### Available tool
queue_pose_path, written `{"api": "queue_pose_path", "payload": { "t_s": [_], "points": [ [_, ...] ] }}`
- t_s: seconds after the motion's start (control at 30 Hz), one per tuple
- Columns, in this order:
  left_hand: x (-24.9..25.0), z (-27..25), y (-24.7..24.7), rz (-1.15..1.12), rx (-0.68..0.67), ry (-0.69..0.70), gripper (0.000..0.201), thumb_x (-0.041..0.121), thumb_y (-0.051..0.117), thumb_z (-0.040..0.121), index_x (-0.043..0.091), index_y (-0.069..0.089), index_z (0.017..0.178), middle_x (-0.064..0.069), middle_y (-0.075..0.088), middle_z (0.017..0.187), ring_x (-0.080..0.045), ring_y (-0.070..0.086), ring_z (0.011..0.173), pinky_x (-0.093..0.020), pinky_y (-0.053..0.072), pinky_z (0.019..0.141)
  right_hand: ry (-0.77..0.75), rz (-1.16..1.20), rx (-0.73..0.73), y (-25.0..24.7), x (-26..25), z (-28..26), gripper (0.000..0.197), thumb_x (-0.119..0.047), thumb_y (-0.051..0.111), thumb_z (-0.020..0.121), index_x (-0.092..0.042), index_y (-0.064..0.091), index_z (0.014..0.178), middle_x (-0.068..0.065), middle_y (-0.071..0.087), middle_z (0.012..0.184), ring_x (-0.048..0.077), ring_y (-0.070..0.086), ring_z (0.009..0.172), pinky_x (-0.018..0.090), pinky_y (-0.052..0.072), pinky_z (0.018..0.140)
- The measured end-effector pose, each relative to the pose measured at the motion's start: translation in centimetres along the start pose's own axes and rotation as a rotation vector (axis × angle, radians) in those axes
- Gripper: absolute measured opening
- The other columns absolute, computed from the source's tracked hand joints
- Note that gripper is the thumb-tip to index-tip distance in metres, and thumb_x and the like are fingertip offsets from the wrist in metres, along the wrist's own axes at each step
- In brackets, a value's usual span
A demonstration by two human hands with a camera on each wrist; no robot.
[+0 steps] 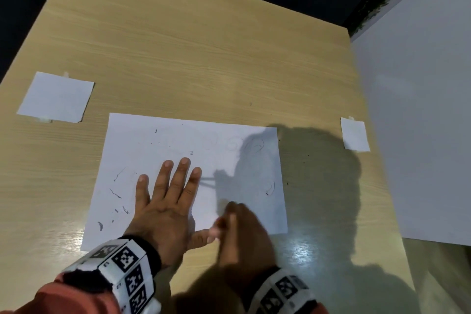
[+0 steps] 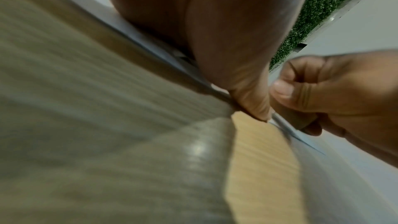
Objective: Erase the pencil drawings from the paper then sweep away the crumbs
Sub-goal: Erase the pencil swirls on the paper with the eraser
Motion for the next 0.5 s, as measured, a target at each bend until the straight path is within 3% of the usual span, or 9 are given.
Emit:
{"api": "queue_pose_path", "payload": {
  "t_s": [0.07, 0.23, 0.3, 0.4, 0.47, 0.5],
  "points": [
    [0.0, 0.0, 0.1, 0.003, 0.005, 0.003, 0.109, 0.09, 0.027, 0.074, 0.015, 0.021, 0.154, -0.012, 0.014, 0.162, -0.034, 0.01, 0.147, -0.053, 0.003, 0.112, -0.011, -0.042, 0.005, 0.1, 0.3, -0.1, 0.02, -0.015, 0.053, 0.081, -0.029, 0.038, 0.081, -0.013, 0.047, 0.084, 0.008, 0.047, 0.081, 0.022, 0.037, 0.068],
    [-0.4, 0.0, 0.2, 0.022, -0.023, 0.018, 0.113, 0.088, 0.033, 0.069, 0.015, 0.02, 0.154, -0.012, 0.011, 0.162, -0.033, 0.009, 0.147, -0.052, 0.003, 0.112, 0.311, -0.129, 0.143, -4.5, 6.7, 0.8, 0.008, -0.019, 0.051, 0.087, -0.019, 0.046, 0.082, -0.005, 0.05, 0.084, 0.018, 0.053, 0.081, 0.031, 0.043, 0.069],
    [-0.3, 0.0, 0.2, 0.019, -0.029, 0.02, 0.113, 0.089, 0.032, 0.069, 0.016, 0.017, 0.155, -0.011, 0.009, 0.162, -0.033, 0.007, 0.148, -0.053, 0.001, 0.112, 0.228, -0.118, 0.152, -3.9, 5.1, 0.7, 0.008, -0.018, 0.054, 0.087, -0.017, 0.047, 0.081, -0.003, 0.052, 0.084, 0.018, 0.052, 0.079, 0.029, 0.041, 0.067],
    [-0.2, 0.1, 0.1, 0.007, -0.029, 0.013, 0.113, 0.091, 0.029, 0.071, 0.017, 0.016, 0.155, -0.011, 0.009, 0.163, -0.034, 0.006, 0.148, -0.054, -0.001, 0.112, -0.008, -0.064, -0.009, -0.4, 0.6, -0.2, 0.01, -0.014, 0.056, 0.085, -0.021, 0.049, 0.089, -0.004, 0.053, 0.088, 0.014, 0.05, 0.083, 0.025, 0.038, 0.069],
    [-0.2, 0.1, 0.1, 0.017, -0.022, 0.016, 0.112, 0.091, 0.027, 0.072, 0.016, 0.016, 0.155, -0.012, 0.009, 0.162, -0.033, 0.006, 0.148, -0.053, -0.001, 0.113, -0.044, -0.098, 0.005, -0.2, 1.0, 0.0, 0.021, -0.011, 0.058, 0.08, -0.026, 0.045, 0.087, -0.004, 0.054, 0.086, 0.015, 0.052, 0.081, 0.026, 0.04, 0.067],
    [-0.2, 0.0, 0.1, 0.019, -0.026, 0.015, 0.112, 0.09, 0.027, 0.072, 0.016, 0.014, 0.155, -0.011, 0.006, 0.163, -0.032, 0.004, 0.148, -0.052, -0.003, 0.113, 0.01, -0.112, 0.062, -1.1, 2.4, 0.5, 0.019, -0.014, 0.059, 0.081, -0.025, 0.044, 0.085, -0.002, 0.054, 0.084, 0.019, 0.053, 0.078, 0.03, 0.041, 0.065]
  ]
}}
Point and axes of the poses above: each hand's wrist, its own z-axis towards the middle knuckle, its own y-axis out of the palm, x = y × z, the point moved 2 cm from there along z, towards the middle knuckle
